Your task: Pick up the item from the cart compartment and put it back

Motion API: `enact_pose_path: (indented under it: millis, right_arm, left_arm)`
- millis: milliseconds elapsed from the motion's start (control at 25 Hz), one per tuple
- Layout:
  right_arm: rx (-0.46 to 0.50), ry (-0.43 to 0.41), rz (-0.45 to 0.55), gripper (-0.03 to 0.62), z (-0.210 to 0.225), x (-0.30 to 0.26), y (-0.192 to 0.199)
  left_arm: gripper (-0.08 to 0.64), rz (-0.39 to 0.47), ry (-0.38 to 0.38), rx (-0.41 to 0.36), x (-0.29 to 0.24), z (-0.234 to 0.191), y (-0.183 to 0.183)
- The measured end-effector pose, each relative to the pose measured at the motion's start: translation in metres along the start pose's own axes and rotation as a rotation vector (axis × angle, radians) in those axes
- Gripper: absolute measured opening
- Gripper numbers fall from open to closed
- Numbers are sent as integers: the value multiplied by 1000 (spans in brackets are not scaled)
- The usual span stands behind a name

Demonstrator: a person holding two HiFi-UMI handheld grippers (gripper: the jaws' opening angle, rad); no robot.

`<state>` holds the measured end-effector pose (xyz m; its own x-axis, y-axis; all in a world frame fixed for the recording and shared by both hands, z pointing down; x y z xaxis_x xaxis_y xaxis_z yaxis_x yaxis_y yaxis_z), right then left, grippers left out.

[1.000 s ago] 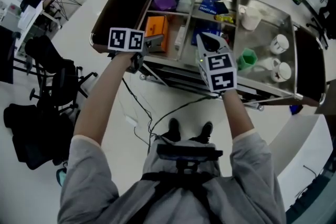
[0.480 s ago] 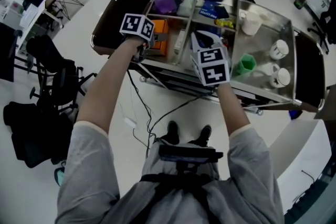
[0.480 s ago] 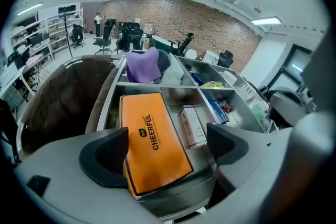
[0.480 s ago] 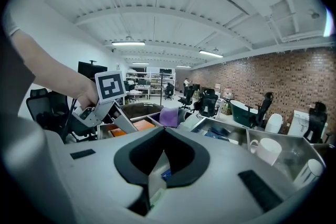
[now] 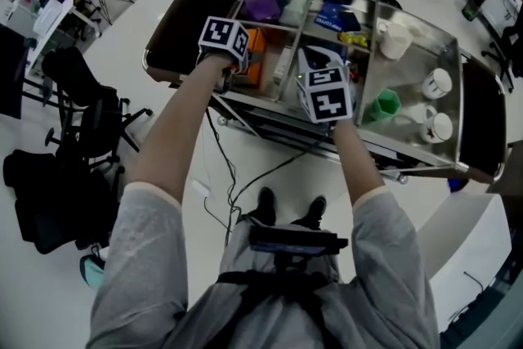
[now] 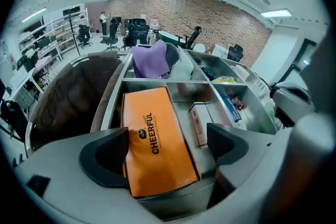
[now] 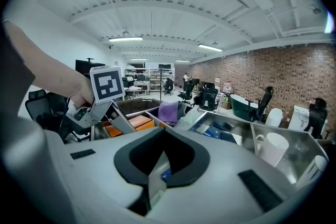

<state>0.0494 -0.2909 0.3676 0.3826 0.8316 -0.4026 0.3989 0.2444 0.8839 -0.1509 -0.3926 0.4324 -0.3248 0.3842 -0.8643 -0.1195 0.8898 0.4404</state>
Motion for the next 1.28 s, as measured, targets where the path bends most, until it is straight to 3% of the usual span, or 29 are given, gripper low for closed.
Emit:
enact_pose_path:
  millis: [320,560,640,1040,1280]
  right_arm:
    - [5,-5,12,9,0,0,-5]
    - [6,-10,15,9,1,-2,-7]
    - [6,-9,14,9,1,-2,-7]
    - [4,-16,10,9,-3,-8,-7]
    - [5,-23,14,9,-4,-9,-8]
  left_arm:
    - [457,14,-70,1,-5,-9,2]
    - [453,5,-107,-44,-10,-11,4]
    - [381,9,-125,-62,-10,-13,3]
    - [277,56,-129,-103,-4,-12,2]
    - [252,90,-115,-95,-1,-15,4]
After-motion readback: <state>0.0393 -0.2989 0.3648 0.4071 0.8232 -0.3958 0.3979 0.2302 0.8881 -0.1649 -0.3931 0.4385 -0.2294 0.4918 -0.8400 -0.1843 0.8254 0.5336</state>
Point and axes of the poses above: the fingertips, and each gripper's own axes: x backward along the fingers, z to its right, y out of its underside, the point moved 8 cm from there along x, backward along the fingers, and after that the axes turned 13 degrees about x, right-handed, at the moved point
